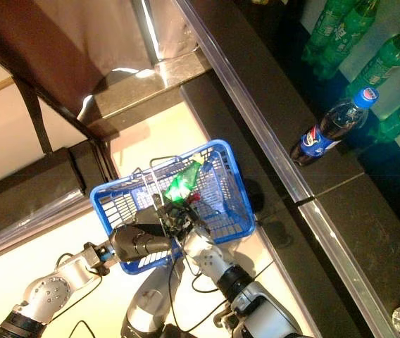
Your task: Pick up the drink and place into the basket.
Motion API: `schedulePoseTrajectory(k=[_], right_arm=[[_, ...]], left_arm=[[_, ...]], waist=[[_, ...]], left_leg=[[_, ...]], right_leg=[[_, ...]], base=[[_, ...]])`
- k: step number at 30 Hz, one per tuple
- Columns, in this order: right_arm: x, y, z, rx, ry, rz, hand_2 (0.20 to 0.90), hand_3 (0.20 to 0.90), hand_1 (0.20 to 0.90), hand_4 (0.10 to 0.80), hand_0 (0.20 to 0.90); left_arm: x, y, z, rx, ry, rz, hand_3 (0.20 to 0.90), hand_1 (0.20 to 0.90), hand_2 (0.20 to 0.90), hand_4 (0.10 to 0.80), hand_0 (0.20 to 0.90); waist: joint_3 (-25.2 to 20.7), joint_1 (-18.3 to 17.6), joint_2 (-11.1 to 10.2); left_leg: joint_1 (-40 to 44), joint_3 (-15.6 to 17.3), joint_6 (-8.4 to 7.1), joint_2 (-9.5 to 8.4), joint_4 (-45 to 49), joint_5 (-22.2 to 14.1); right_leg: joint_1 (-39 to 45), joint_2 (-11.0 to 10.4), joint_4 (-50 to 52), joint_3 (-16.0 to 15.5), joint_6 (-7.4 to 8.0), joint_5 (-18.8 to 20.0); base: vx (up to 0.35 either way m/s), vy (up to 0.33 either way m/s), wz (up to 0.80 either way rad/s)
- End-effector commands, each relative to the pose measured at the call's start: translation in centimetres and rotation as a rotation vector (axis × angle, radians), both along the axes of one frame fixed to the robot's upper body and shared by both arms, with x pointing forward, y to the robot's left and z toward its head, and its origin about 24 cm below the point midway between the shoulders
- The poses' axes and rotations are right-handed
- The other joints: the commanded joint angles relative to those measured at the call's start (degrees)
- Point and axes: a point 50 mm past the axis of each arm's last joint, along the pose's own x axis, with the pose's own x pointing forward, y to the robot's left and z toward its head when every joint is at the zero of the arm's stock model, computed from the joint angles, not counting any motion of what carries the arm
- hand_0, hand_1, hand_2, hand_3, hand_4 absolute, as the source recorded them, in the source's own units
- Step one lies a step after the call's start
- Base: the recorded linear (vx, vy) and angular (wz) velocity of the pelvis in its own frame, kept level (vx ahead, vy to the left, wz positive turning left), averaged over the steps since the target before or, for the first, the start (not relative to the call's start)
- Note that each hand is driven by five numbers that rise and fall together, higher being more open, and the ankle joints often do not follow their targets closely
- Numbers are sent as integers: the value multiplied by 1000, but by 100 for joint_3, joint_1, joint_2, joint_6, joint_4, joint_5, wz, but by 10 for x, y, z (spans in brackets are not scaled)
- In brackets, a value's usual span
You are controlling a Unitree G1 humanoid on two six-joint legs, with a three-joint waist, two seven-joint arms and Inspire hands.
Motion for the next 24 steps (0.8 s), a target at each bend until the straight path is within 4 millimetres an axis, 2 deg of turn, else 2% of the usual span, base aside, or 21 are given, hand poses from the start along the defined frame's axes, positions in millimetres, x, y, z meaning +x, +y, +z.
schedulePoseTrajectory(k=[1, 3, 4, 8, 9, 10, 11, 12, 14, 18, 24], right_arm=[[7, 82, 92, 336, -218, 272, 300, 200, 300, 100, 300], [15, 76, 88, 355, -166, 240, 300, 200, 300, 100, 300], [19, 72, 85, 356, -143, 224, 300, 200, 300, 100, 300], [36, 54, 77, 328, -77, 165, 300, 200, 300, 100, 300], [40, 47, 74, 325, -62, 144, 380, 293, 380, 193, 380], [45, 40, 72, 320, -46, 115, 420, 340, 420, 240, 420], [48, 35, 72, 316, -43, 100, 862, 856, 862, 756, 862], [54, 23, 69, 306, -33, 68, 900, 900, 900, 800, 900], [58, 17, 68, 301, -27, 50, 900, 900, 900, 800, 900], [70, -10, 65, 288, -25, -29, 900, 900, 900, 800, 900], [78, -22, 72, 312, -76, -52, 900, 900, 900, 800, 900]], left_arm=[[-42, -61, 111, -507, -560, -541, 200, 300, 300, 100, 300], [-40, -60, 112, -513, -555, -538, 200, 300, 300, 100, 300], [-39, -60, 113, -516, -552, -535, 200, 300, 300, 100, 300], [-37, -60, 118, -525, -553, -537, 200, 300, 300, 100, 300], [-36, -60, 119, -526, -549, -538, 200, 300, 300, 100, 300], [-36, -60, 120, -526, -548, -537, 200, 300, 300, 100, 300], [-36, -60, 121, -527, -548, -539, 200, 300, 300, 100, 300], [-36, -60, 123, -527, -547, -540, 200, 300, 300, 100, 300], [-36, -59, 125, -528, -546, -541, 200, 300, 300, 100, 300], [-35, -58, 130, -535, -551, -543, 200, 300, 300, 100, 300], [-34, -57, 133, -540, -550, -535, 200, 300, 300, 100, 300]], waist=[[-506, -158, 69], [-512, -133, 90], [-505, -124, 68], [-474, -75, 111], [-466, -65, 125], [-459, -58, 134], [-452, -49, 136], [-445, -40, 141], [-440, -28, 139], [-398, -16, 112], [-343, -31, 89]], left_leg=[[-173, 324, 301, -259, 367, -134], [-175, 315, 310, -274, 373, -140], [-120, 309, 279, -279, 406, -292], [-166, 299, 295, -315, 476, -317], [-169, 291, 300, -325, 494, -324], [-176, 288, 302, -330, 513, -333], [-183, 287, 305, -333, 525, -339], [-189, 278, 313, -339, 532, -345], [-199, 270, 317, -345, 548, -355], [-235, 280, 332, -333, 563, -384], [-262, 334, 354, -304, 576, -397]], right_leg=[[-123, 141, -477, 2, -378, 1151], [-139, 114, -440, -26, -378, 1155], [-124, 88, -350, 31, -314, 1014], [-208, 13, -192, -5, -301, 978], [-219, -4, -153, -17, -301, 975], [-228, -18, -123, -23, -302, 973], [-237, -29, -105, -26, -300, 971], [-251, -42, -79, -37, -295, 971], [-268, -57, -48, -40, -292, 966], [-333, -67, -12, -30, -272, 968], [-439, -90, 69, 10, -255, 961]], base=[[0, 0, 0], [44, -12, 1], [88, -21, 3], [29, 20, 6], [22, 34, 8], [22, 25, 4], [23, 17, 5], [16, 9, 4], [0, 0, 0], [0, 0, 0], [0, 0, 0]])
